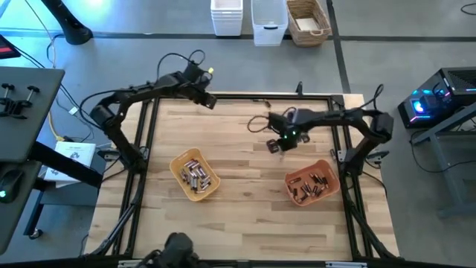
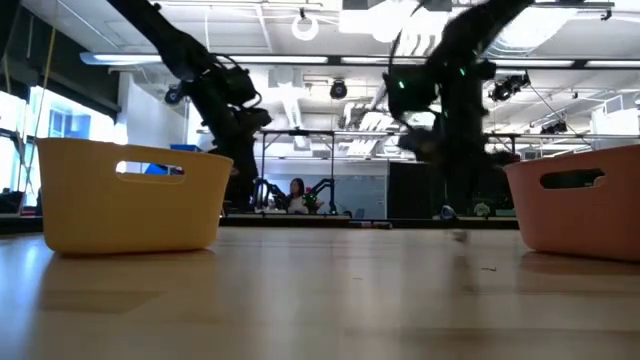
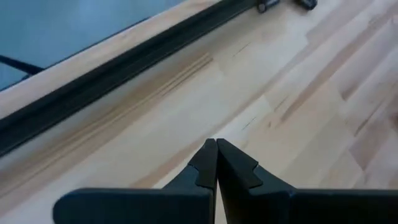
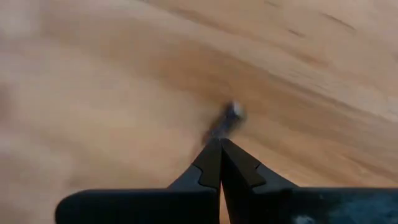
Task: Sort batteries
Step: Put the black battery into the orange bin
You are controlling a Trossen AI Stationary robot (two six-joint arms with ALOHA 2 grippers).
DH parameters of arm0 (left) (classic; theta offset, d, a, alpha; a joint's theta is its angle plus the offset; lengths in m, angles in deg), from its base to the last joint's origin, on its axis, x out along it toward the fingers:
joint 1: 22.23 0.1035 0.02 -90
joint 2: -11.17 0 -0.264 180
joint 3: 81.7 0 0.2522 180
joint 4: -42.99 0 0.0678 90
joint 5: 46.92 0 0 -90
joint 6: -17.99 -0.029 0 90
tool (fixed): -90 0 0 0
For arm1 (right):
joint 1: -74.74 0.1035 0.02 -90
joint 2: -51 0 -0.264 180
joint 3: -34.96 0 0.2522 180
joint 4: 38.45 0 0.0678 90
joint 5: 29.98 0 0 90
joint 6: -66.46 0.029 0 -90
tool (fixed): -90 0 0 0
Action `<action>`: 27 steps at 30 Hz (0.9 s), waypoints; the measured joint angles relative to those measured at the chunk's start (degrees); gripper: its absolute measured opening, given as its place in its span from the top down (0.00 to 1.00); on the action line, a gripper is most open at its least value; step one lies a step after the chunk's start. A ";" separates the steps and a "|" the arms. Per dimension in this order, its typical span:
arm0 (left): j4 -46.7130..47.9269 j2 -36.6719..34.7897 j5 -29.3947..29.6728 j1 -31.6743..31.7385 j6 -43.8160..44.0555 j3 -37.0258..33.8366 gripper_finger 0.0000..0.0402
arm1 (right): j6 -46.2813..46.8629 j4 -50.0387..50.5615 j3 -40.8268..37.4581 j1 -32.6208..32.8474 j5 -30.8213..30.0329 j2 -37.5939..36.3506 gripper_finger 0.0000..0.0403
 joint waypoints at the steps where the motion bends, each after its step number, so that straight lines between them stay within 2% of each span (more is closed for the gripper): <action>1: -0.13 -0.52 -0.41 0.61 -0.23 -0.62 1.00 | 3.01 -1.44 -2.18 0.16 -1.36 0.00 1.00; 5: 0.26 -1.12 -2.41 1.74 -1.57 -2.07 1.00 | 11.74 -2.11 -9.10 0.80 -6.30 0.19 1.00; 9: 1.21 -1.09 -2.77 1.38 -2.66 -2.04 1.00 | 13.57 -5.00 -11.82 0.76 -5.54 -0.26 1.00; 13: 0.84 -1.16 -2.77 0.87 -2.95 -2.04 1.00 | 11.86 -2.39 -9.59 0.76 -6.50 -0.72 1.00; 18: 1.19 -1.16 -2.75 0.87 -3.01 -2.04 1.00 | 9.97 2.60 -2.82 0.40 -8.67 -4.81 1.00; 20: 1.96 -1.16 -3.29 0.89 -3.45 -2.04 1.00 | 8.26 5.58 -2.45 1.06 -7.56 -5.99 1.00; 24: 2.85 -1.16 -5.46 0.18 -4.41 -2.04 1.00 | 7.21 7.97 -5.33 4.18 1.31 -7.98 1.00; 27: 2.67 -1.16 -5.85 -0.63 -4.52 -2.04 1.00 | 9.63 7.50 -8.26 7.52 3.10 -8.77 1.00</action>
